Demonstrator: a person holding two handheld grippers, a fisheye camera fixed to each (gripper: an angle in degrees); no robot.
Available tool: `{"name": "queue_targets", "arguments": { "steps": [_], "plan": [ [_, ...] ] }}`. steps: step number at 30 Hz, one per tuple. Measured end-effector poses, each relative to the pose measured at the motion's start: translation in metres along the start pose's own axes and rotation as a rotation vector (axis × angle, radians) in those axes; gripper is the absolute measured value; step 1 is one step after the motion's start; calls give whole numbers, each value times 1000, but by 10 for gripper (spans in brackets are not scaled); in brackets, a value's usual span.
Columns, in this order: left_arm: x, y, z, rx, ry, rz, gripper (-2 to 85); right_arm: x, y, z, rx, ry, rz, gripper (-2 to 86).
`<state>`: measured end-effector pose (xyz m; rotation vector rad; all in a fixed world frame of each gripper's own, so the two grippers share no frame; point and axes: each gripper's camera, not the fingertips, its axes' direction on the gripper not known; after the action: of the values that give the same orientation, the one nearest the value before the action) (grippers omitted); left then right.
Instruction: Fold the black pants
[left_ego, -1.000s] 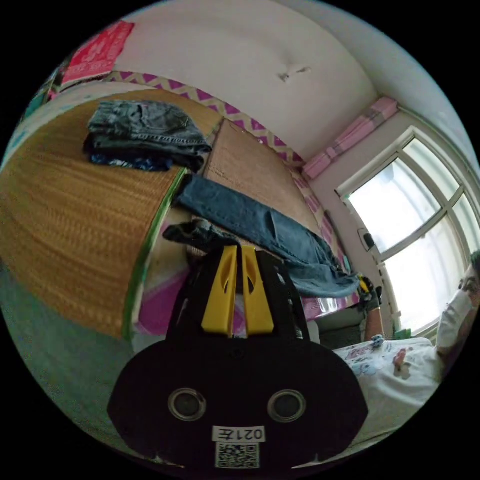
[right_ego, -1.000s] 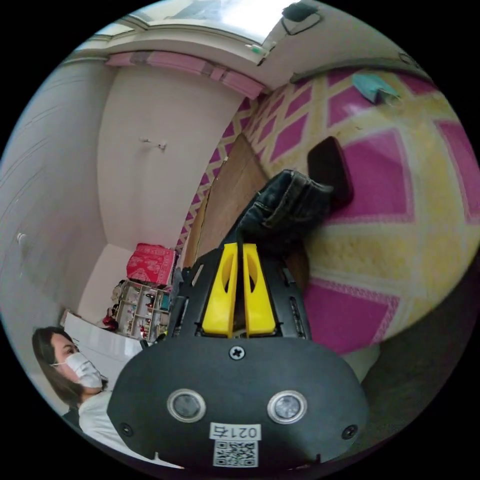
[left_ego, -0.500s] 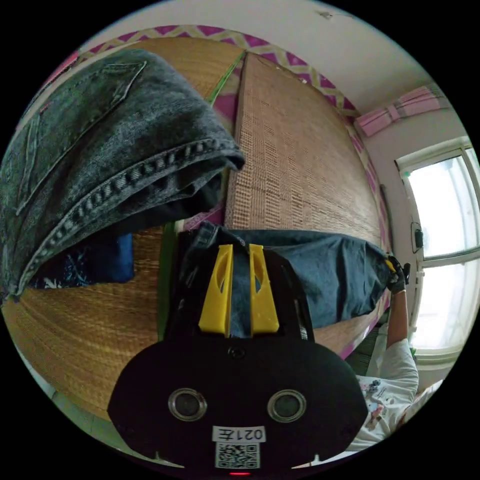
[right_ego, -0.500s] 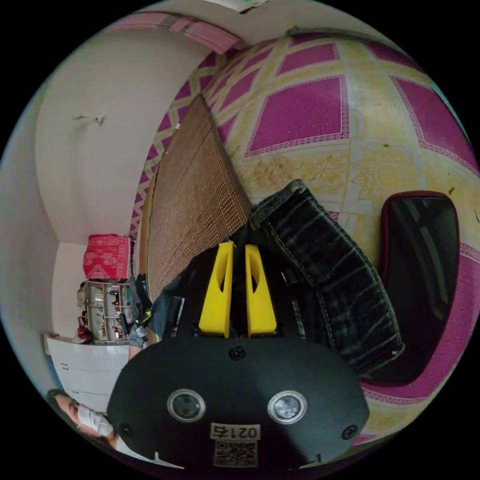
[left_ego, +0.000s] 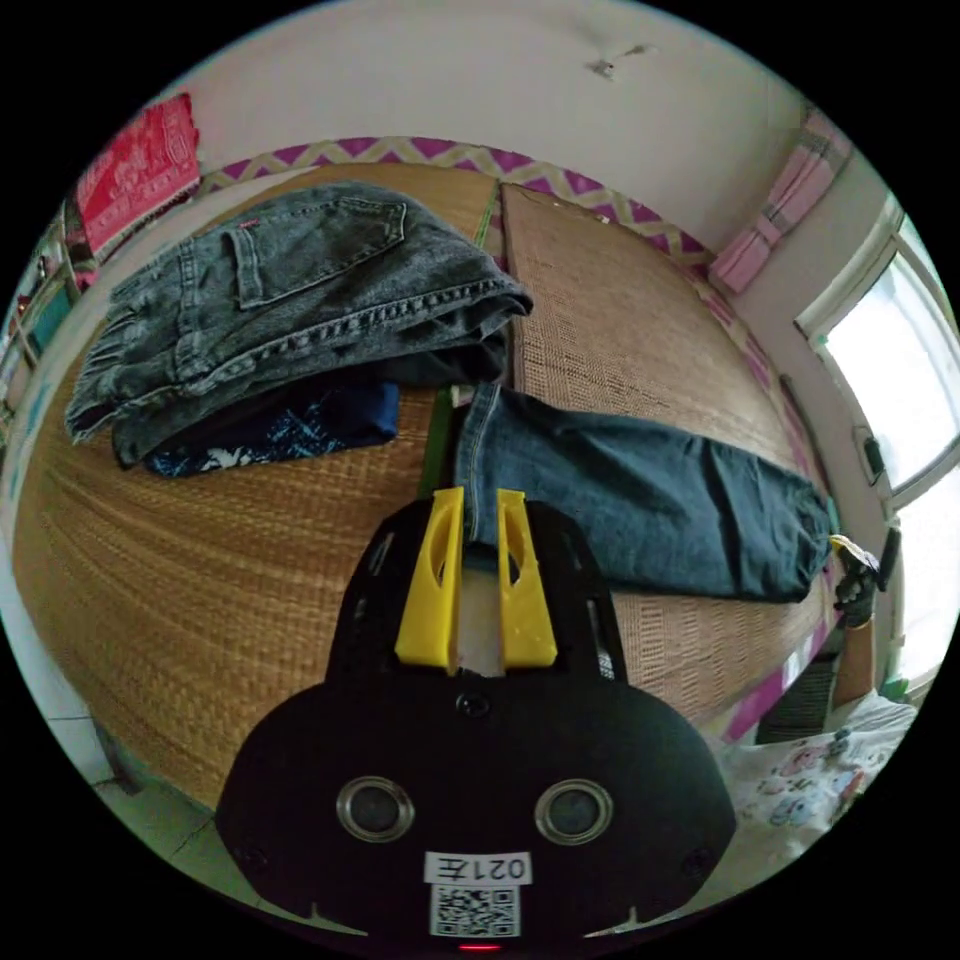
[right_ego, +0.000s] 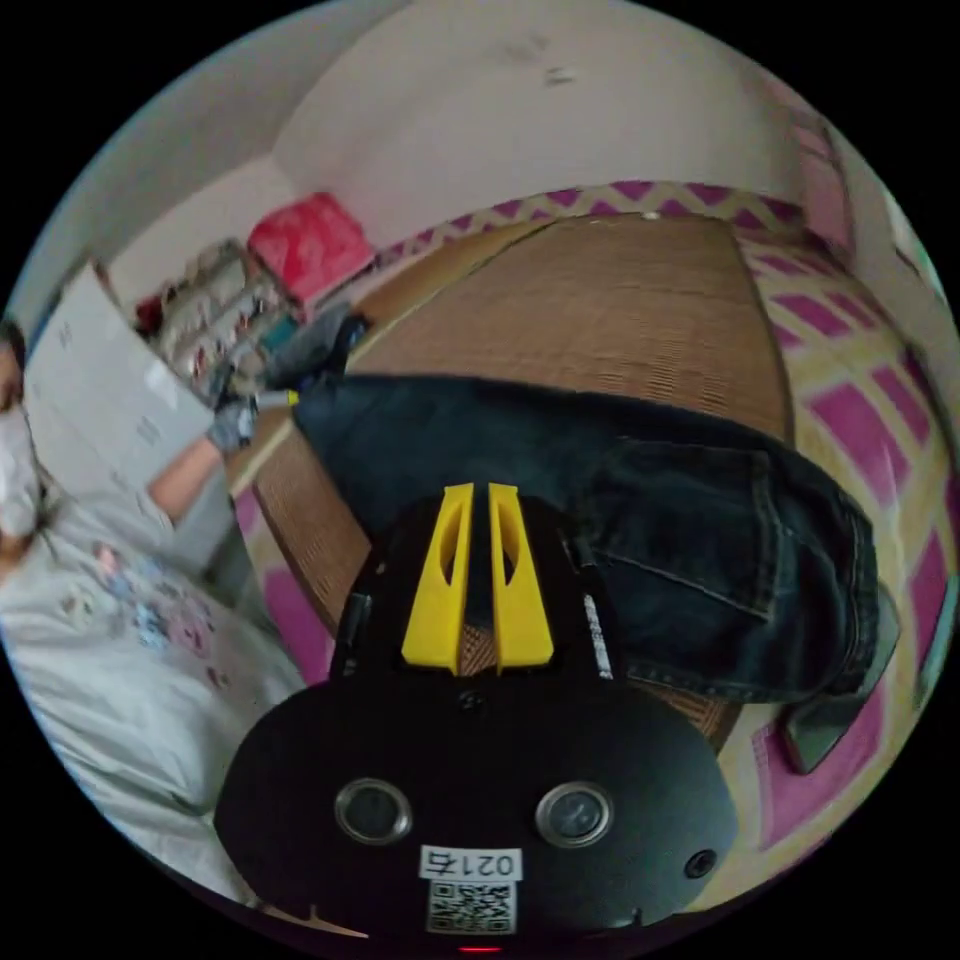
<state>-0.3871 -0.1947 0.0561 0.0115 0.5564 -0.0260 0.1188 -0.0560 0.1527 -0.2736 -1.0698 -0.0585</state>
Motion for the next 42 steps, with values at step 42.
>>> {"name": "queue_targets", "arguments": {
  "steps": [42],
  "plan": [
    [-2, 86, 92, 175, 597, -727, 25, -122, 105, -23, 91, 49, 178, -10]
  ]
}}
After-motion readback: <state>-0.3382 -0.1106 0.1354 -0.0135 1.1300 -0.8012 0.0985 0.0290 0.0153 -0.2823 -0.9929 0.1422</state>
